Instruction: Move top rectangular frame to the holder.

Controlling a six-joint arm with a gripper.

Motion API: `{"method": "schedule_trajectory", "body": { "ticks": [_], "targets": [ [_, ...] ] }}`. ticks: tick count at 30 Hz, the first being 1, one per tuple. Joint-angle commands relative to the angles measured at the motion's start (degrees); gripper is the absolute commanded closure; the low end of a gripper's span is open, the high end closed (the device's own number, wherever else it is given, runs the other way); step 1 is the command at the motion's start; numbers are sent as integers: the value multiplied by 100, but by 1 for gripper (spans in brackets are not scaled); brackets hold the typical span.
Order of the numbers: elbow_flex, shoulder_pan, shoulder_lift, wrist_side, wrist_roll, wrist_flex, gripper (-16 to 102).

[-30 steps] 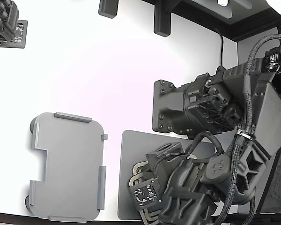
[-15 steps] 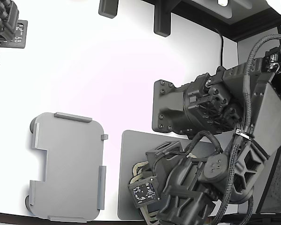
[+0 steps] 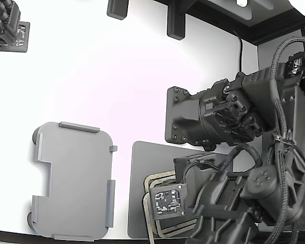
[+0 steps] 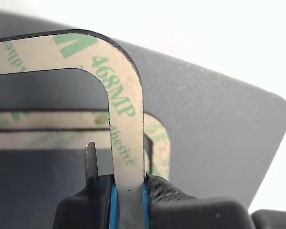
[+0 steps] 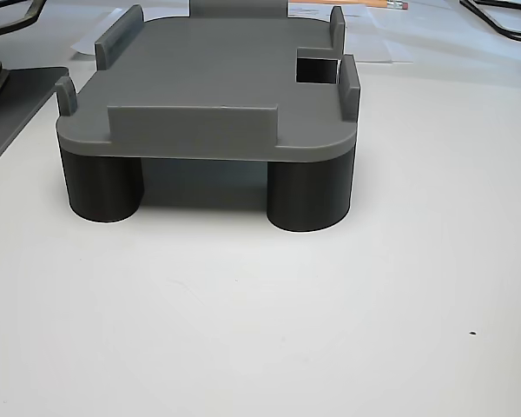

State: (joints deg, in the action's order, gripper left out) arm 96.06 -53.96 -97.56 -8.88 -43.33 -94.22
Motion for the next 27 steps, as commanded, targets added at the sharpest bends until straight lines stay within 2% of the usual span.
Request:
{"method": "schedule_trajectory", "body": {
  "ticks": [1, 3, 10, 20, 27],
  "targets": [
    [-826, 536, -132, 387, -1230, 0, 97],
    [-1063, 782, -70, 475, -1942, 35, 97],
    [-1345, 1055, 105, -290, -5317, -53, 97],
    [-1986, 1986, 914, 176, -7752, -53, 97],
    [-2145, 2171, 1239, 158, -8578, -62, 97]
  ]
}}
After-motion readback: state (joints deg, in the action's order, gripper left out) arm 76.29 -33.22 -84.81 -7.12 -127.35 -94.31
